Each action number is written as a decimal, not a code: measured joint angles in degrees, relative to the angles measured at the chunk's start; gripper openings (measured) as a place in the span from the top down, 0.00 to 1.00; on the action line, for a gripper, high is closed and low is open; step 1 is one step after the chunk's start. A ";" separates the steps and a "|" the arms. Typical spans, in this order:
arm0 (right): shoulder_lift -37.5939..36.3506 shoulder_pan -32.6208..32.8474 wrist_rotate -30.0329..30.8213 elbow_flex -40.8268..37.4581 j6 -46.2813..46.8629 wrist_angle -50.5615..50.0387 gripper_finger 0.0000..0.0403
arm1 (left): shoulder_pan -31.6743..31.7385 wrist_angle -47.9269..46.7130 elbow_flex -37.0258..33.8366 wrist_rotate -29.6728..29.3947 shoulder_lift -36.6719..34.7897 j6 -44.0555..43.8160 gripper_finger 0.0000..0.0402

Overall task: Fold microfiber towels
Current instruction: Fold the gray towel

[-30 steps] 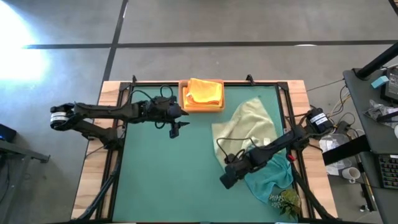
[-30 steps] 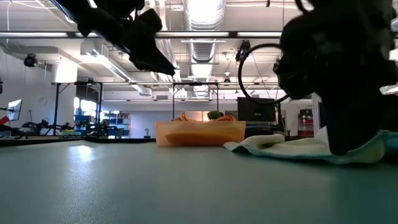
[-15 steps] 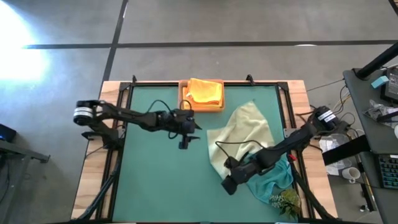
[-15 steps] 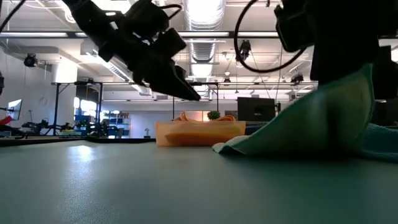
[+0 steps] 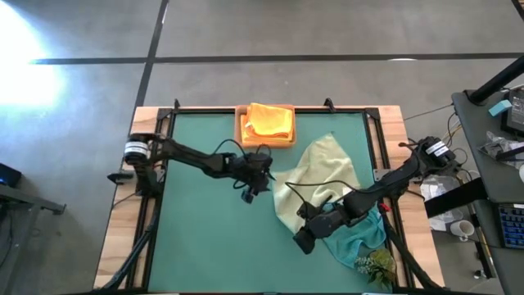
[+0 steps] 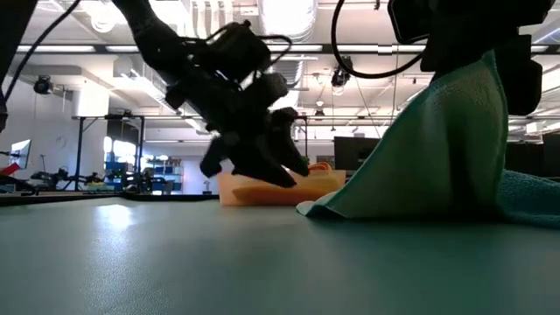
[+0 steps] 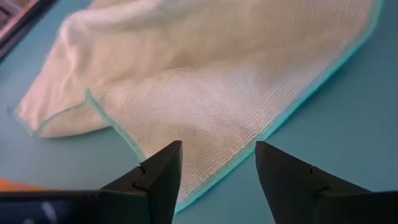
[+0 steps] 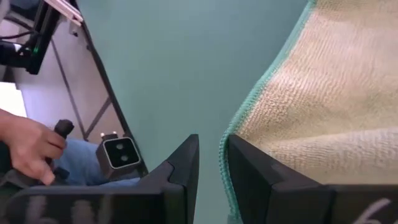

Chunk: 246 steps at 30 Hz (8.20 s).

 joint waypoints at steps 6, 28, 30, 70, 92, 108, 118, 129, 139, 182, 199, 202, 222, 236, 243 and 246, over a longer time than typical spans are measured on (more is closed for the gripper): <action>0.04 0.00 -0.02 0.00 1.02 0.18 0.81 | 0.46 -1.61 4.54 -3.73 5.43 2.13 0.53; 0.04 0.00 -0.02 0.00 1.24 0.12 0.81 | 2.11 -14.99 9.70 -8.92 5.87 11.89 0.53; 0.04 0.00 -0.04 0.00 1.18 0.04 0.81 | 2.13 -15.13 9.46 -9.14 4.58 12.51 0.53; 0.04 0.00 0.87 -0.15 0.57 -0.38 0.81 | 4.00 -30.90 9.22 -3.56 1.93 10.54 0.53; 0.04 0.00 0.89 -0.17 0.70 -0.39 0.81 | 3.85 -40.80 9.66 -5.39 0.26 1.83 0.98; 0.46 0.00 0.95 -0.24 -0.46 -2.95 0.81 | -0.71 -65.97 9.17 -3.66 -7.53 -19.68 1.00; 3.09 0.11 0.55 -0.24 -9.74 -2.29 0.77 | -3.86 -67.99 9.24 -0.70 -7.58 -30.40 1.00; 10.43 0.68 0.43 0.65 -33.63 10.99 0.59 | -5.16 -67.85 9.61 1.70 -7.58 -35.04 1.00; 20.34 1.73 0.42 7.59 -41.68 9.18 0.61 | -5.48 -67.82 9.35 2.10 -7.60 -37.68 1.00; 19.04 10.66 4.92 36.07 -24.70 -42.39 0.98 | -13.16 -67.56 12.70 24.35 -14.88 -53.37 1.00; 18.63 16.30 18.05 43.75 -7.75 -62.24 0.98 | -20.52 -56.59 18.69 28.59 -17.39 -70.39 1.00; 18.84 15.43 18.70 40.26 -2.14 -64.85 0.98 | -20.21 -54.19 17.83 24.23 -16.42 -70.35 1.00; 18.73 1.65 18.76 25.06 8.92 -64.26 0.98 | -11.71 -63.18 15.64 -2.45 -12.63 -70.18 1.00; 18.71 -9.09 18.86 23.51 0.67 -63.87 0.98 | -5.68 -63.16 14.19 -4.62 -9.70 -64.43 1.00; 18.69 -10.33 16.87 22.41 -2.45 -59.67 0.97 | -5.03 -62.49 13.83 -6.13 -9.11 -64.24 1.00; 18.69 -10.41 16.85 22.18 -2.36 -58.52 0.93 | -5.02 -62.26 13.79 -7.94 -9.27 -63.18 1.00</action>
